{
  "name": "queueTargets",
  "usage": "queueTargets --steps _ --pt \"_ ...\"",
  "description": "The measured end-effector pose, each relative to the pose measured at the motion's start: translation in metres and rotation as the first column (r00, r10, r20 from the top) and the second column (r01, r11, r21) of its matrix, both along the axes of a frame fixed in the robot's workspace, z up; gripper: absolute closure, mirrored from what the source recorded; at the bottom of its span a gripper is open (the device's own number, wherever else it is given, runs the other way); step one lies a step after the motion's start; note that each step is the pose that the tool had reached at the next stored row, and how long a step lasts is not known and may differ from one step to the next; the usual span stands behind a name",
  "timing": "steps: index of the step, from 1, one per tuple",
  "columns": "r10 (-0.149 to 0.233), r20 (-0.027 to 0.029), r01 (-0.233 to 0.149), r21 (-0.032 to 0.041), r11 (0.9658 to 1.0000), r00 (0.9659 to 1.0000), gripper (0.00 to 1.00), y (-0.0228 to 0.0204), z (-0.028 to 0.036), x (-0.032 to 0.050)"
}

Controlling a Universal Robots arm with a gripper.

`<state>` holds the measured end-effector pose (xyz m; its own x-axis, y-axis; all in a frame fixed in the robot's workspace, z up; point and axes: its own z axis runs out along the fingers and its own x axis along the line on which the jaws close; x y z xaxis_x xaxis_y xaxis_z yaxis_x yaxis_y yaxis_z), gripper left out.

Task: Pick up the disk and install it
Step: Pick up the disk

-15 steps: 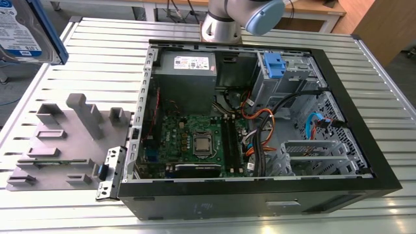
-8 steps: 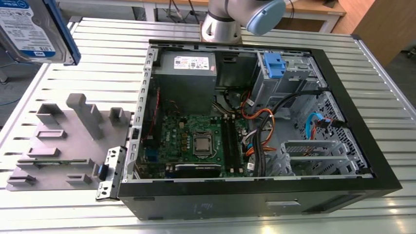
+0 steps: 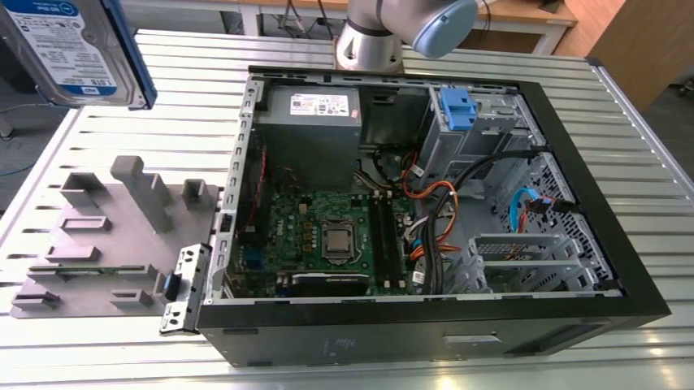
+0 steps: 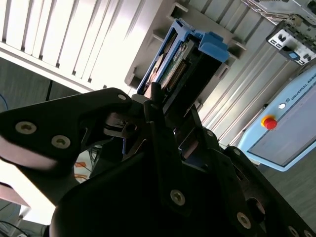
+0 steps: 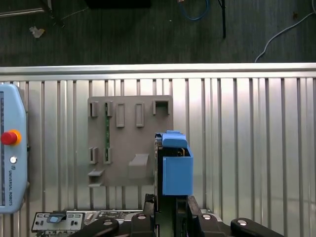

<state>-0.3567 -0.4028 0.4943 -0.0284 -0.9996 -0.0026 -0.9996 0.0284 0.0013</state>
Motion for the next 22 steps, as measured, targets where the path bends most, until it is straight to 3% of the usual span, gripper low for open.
queueTargets --steps 22 --pt "0.0 -0.0001 0.0 0.0 1.0 1.0 0.65 0.0 -0.0002 0.061"
